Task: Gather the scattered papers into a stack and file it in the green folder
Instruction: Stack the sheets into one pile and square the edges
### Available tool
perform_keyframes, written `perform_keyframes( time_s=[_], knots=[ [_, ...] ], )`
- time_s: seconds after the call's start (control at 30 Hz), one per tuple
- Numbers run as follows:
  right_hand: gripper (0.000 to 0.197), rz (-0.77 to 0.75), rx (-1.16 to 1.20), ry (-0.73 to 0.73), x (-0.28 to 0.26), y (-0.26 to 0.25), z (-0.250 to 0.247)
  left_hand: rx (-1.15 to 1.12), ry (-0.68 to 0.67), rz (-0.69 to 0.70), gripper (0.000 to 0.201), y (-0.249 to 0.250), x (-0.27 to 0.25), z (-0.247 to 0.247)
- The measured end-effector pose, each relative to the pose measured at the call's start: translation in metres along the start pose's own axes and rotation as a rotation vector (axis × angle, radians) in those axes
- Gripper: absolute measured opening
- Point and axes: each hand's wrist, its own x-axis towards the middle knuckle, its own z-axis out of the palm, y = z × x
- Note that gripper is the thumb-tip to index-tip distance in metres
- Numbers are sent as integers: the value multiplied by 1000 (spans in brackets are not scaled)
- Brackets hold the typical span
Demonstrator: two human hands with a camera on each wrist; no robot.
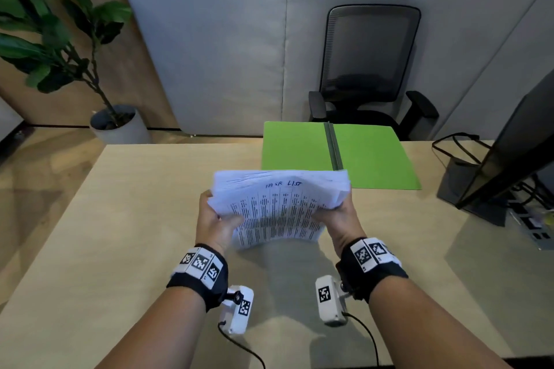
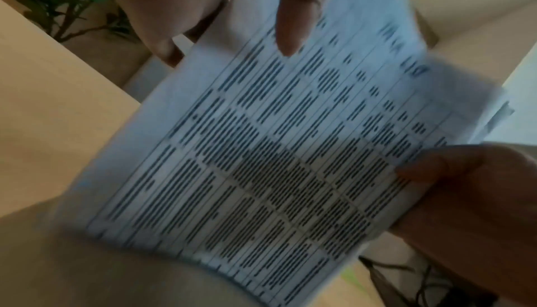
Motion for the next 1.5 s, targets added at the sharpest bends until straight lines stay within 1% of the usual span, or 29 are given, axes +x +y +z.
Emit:
perform_keyframes(
  time_s=[0.07,0.1,0.23,0.33,0.4,0.47,0.57,0.63,0.7,0.73,0.77,0.83,0.87,0.9,0.97,1.03,1.1,1.17,1.27,1.33,1.43,1.5],
  knots=[
    [75,26,29,40,0,10,-1,58,15,-33,59,-10,0,3],
    [73,20,29,44,0,12,-1,79,26,-21,55,-12,0,6],
    [54,-51,21,21,3,8,6,81,27,95,47,0,1,19],
    [46,-85,9,62,10,7,6,73,54,134,40,7,2,21],
    [46,-61,-21,63,10,12,3,86,75,125,41,4,1,20],
    [46,-4,-75,28,6,23,0,138,84,78,44,-5,-1,17],
    [43,51,-151,12,3,32,-2,198,56,17,47,-16,-3,16],
    [40,41,-160,38,8,34,-2,226,53,15,43,-17,0,18],
    [41,9,-169,71,14,33,0,261,63,37,36,-13,4,21],
    [41,-12,-160,74,15,31,0,260,70,50,36,-11,7,22],
    [41,-40,-135,75,16,26,1,240,71,67,40,-9,9,24],
    [40,-99,-67,73,19,20,1,183,57,109,57,-5,12,25],
    [40,-115,-42,70,19,18,0,156,45,123,62,-3,12,25],
    [41,-115,-32,74,20,18,-1,137,40,128,62,-3,12,24],
    [47,-77,-62,55,20,25,-6,142,33,103,57,-7,13,22],
    [50,-5,-167,20,19,39,-8,207,15,44,53,-20,14,17],
    [47,47,-269,-25,16,52,-10,310,-15,-29,44,-34,13,13],
    [40,54,-336,-35,17,63,-11,365,-40,-69,43,-43,13,12],
    [38,38,-381,-1,23,61,-14,442,-32,-74,43,-41,19,22],
    [36,29,-362,27,27,56,-20,505,-58,-69,43,-39,27,30],
    [32,55,-382,96,32,59,-39,617,-160,-105,43,-44,40,45],
    [28,95,-397,148,34,64,-56,689,-241,-167,43,-50,46,59]
  ],
)
